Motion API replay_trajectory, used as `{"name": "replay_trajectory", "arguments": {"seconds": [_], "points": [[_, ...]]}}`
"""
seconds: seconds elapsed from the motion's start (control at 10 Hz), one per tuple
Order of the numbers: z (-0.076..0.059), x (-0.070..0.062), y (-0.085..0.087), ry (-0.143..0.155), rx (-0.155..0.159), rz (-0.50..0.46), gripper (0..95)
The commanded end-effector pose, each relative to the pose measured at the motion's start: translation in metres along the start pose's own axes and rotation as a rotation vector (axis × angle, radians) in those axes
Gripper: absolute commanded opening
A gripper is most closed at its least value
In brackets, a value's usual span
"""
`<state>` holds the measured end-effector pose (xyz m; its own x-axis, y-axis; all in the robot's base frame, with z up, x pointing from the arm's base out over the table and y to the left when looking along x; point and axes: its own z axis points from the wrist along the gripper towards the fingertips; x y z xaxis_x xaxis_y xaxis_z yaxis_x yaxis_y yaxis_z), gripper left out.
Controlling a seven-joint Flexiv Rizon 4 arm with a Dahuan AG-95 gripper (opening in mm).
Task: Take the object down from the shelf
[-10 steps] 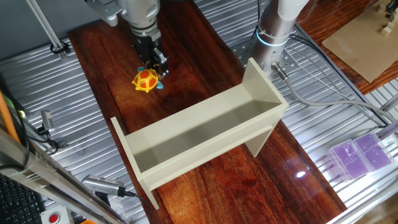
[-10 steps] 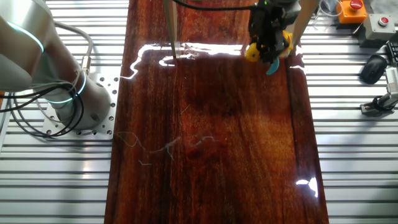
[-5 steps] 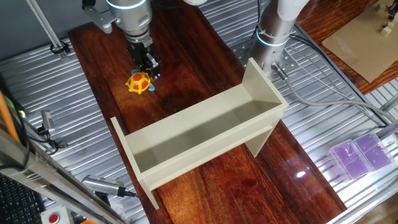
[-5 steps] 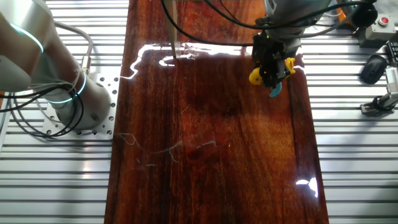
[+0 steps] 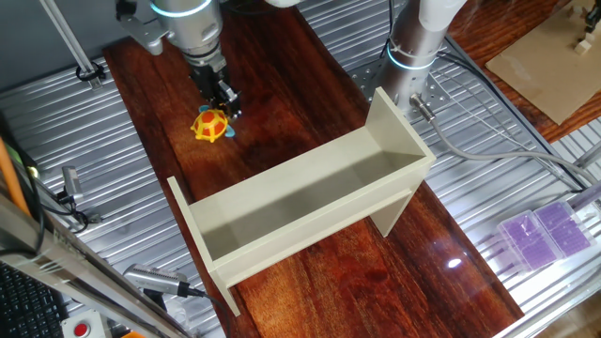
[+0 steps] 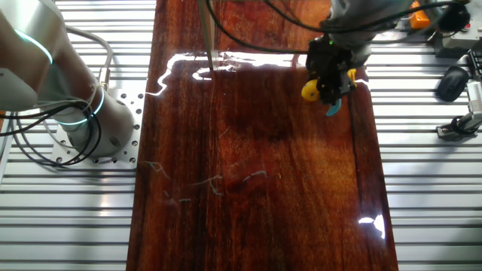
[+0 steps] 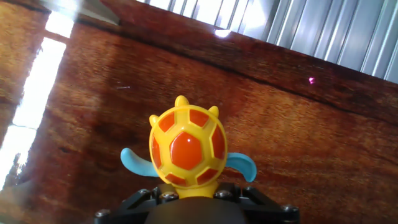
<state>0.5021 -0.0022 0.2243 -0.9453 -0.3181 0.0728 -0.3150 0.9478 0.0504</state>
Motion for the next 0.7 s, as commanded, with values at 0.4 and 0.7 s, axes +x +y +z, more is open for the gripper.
{"name": "replay_trajectory", "arguments": {"seconds": [0.4,0.7], "points": [[0.089,-0.001,-0.028,-0.017,0.007,0.015,0.0],[0.094,0.000,-0.028,-0.027,0.004,-0.016,0.0]]}}
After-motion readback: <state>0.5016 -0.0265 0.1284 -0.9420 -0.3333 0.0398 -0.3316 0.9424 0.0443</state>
